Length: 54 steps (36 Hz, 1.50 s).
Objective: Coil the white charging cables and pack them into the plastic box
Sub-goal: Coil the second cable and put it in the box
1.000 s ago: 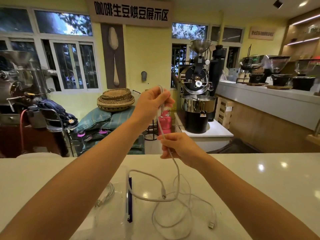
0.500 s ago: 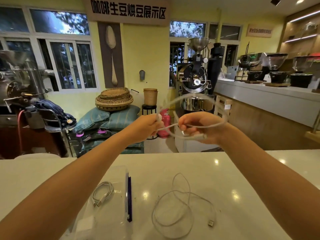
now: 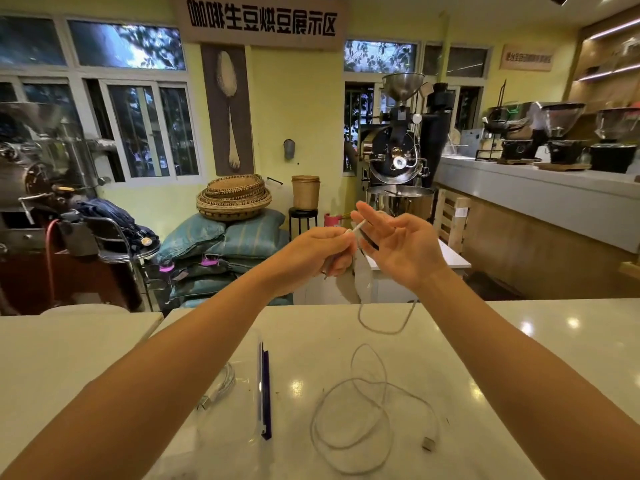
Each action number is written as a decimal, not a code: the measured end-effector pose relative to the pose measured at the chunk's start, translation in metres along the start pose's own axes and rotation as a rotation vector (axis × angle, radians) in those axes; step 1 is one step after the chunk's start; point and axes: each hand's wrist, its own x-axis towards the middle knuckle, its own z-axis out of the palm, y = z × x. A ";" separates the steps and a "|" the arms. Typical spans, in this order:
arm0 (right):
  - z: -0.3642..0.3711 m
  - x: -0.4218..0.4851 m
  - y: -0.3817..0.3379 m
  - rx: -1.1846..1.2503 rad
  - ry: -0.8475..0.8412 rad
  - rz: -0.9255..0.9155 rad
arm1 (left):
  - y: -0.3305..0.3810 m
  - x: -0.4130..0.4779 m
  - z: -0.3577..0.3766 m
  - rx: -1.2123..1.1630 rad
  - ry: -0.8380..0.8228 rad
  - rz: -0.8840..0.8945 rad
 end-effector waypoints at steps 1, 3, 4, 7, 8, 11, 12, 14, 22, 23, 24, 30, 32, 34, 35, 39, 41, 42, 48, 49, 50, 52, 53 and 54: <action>0.001 0.001 0.003 0.028 -0.003 -0.010 | 0.000 0.001 0.001 -0.047 -0.013 0.000; 0.004 0.003 0.011 0.086 -0.010 -0.009 | 0.000 0.004 0.002 -0.133 -0.028 0.001; 0.005 0.004 0.014 0.112 -0.016 0.005 | 0.000 0.005 0.002 -0.174 -0.028 0.004; 0.007 0.007 0.020 0.187 -0.009 0.033 | 0.000 0.009 0.003 -0.285 -0.011 0.016; 0.008 0.008 0.021 0.214 0.006 0.046 | 0.000 0.010 0.004 -0.311 -0.001 0.021; 0.014 0.009 0.022 0.199 0.071 0.092 | -0.001 0.011 0.007 -0.360 0.020 0.028; 0.016 0.008 0.020 0.169 0.093 0.112 | -0.001 0.012 0.008 -0.370 0.022 0.025; 0.015 0.008 0.016 0.189 0.144 0.165 | -0.004 0.011 0.009 -0.368 0.010 0.014; 0.008 0.008 0.022 0.047 0.333 0.298 | -0.001 0.009 0.016 -0.268 -0.046 0.011; 0.009 0.007 0.024 -0.008 0.339 0.271 | 0.000 0.009 0.016 -0.271 -0.044 0.009; 0.008 0.007 0.027 -0.057 0.344 0.237 | 0.000 0.010 0.016 -0.275 -0.042 0.006; 0.013 0.006 0.038 -0.278 0.310 0.119 | 0.003 0.013 0.014 -0.300 -0.060 0.020; 0.017 0.004 0.042 -0.313 0.317 0.109 | 0.005 0.014 0.013 -0.325 -0.031 0.029; 0.019 0.001 0.045 -0.314 0.307 0.132 | 0.007 0.016 0.011 -0.336 0.012 0.042; 0.020 0.000 0.047 -0.311 0.288 0.147 | 0.009 0.017 0.010 -0.341 0.035 0.044; 0.021 -0.007 0.055 -0.506 0.153 0.131 | 0.011 0.022 0.004 -0.363 0.139 0.065; 0.022 -0.010 0.062 -0.637 0.171 0.094 | 0.009 0.024 0.001 -0.329 0.199 0.077; 0.023 -0.011 0.065 -0.689 0.179 0.074 | 0.007 0.025 0.000 -0.306 0.230 0.082; 0.028 -0.023 0.058 -0.812 -0.034 0.035 | -0.006 0.022 -0.014 0.016 0.434 0.104; 0.027 -0.025 0.055 -0.795 -0.065 0.035 | -0.009 0.021 -0.018 0.052 0.439 0.102; 0.023 -0.026 0.052 -0.766 -0.095 0.031 | -0.011 0.020 -0.022 0.087 0.442 0.094; 0.021 -0.028 0.045 -0.680 -0.127 0.023 | -0.017 0.018 -0.030 0.136 0.470 0.065; 0.021 -0.029 0.040 -0.624 -0.126 0.027 | -0.019 0.017 -0.033 0.129 0.490 0.044; 0.019 -0.028 0.037 -0.566 -0.126 0.037 | -0.021 0.015 -0.035 0.108 0.502 0.024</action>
